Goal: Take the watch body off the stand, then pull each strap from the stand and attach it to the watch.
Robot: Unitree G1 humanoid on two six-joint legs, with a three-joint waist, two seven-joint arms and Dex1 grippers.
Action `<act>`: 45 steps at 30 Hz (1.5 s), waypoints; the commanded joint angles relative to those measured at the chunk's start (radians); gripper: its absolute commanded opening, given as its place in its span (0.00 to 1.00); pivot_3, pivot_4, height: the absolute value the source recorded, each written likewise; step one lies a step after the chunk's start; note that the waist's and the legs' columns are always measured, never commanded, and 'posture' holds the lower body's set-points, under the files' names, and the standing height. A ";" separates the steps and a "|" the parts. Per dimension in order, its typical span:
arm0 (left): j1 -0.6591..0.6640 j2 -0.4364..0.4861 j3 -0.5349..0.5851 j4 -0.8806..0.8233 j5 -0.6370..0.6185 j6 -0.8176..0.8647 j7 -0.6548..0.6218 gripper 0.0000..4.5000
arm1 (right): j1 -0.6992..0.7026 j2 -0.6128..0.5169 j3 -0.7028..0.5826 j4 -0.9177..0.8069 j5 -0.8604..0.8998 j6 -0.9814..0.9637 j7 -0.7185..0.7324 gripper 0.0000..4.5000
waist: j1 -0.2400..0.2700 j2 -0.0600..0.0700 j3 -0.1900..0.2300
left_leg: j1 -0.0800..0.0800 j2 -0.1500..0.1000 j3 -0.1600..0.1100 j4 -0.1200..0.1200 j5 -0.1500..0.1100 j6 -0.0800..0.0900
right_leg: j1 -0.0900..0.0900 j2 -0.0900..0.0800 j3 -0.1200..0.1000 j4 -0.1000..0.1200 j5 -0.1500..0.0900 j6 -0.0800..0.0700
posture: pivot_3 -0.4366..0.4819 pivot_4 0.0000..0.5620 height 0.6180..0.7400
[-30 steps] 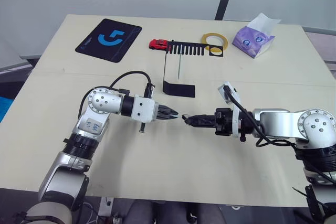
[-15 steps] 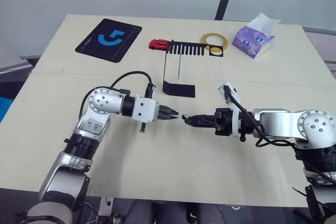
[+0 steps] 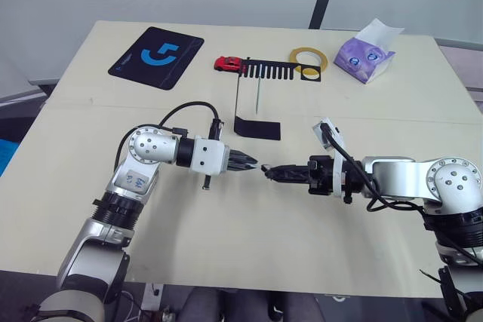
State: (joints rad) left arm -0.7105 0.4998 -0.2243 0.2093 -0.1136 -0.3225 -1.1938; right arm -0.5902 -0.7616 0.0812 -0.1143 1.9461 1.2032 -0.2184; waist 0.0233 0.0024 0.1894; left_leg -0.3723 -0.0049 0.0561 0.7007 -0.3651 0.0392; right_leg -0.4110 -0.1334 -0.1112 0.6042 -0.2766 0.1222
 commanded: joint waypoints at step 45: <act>0.007 0.011 -0.008 -0.063 0.020 0.022 0.024 0.00 | 0.004 0.016 -0.044 -0.018 0.026 -0.017 -0.008 0.33 | 0.000 0.000 0.000 | 0.000 0.000 0.000 0.000 0.000 0.000 | 0.000 0.000 0.000 0.000 0.000 0.000 | 0.48 0.27 0.98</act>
State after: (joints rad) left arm -0.7010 0.4989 -0.2265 0.1671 -0.0943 -0.2906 -1.1623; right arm -0.5777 -0.7260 0.0803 -0.1107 1.9460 1.1983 -0.2367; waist 0.0234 0.0024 0.1894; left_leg -0.3725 -0.0047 0.0559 0.7007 -0.3651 0.0393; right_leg -0.4110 -0.1335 -0.1116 0.6037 -0.2766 0.1222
